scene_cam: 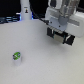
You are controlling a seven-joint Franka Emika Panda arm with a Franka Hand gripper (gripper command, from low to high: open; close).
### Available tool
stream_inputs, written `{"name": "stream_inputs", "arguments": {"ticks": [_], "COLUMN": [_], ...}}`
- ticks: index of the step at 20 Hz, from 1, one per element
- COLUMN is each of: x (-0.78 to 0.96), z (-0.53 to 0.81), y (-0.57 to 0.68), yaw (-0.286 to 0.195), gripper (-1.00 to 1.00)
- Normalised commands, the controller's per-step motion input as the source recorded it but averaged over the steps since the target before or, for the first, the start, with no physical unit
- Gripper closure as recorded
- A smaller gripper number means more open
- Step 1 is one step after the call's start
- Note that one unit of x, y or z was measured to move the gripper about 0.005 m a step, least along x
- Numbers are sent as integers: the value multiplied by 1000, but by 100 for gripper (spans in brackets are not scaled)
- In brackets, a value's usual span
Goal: Open the kcup holder, insert the kcup into the holder, and close the kcup holder
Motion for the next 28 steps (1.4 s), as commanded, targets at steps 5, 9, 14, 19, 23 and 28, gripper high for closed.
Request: {"name": "stream_inputs", "arguments": {"ticks": [5,9,14,19,23,28], "x": [809,513,241,254,119,39], "z": [170,137,109,350,364,322], "y": [-366,-79,-131,-240,-483,-588], "yaw": [-57,-47,-50,-122,-187,-229], "gripper": [100,-100,-100,-100,-100,-100]}}
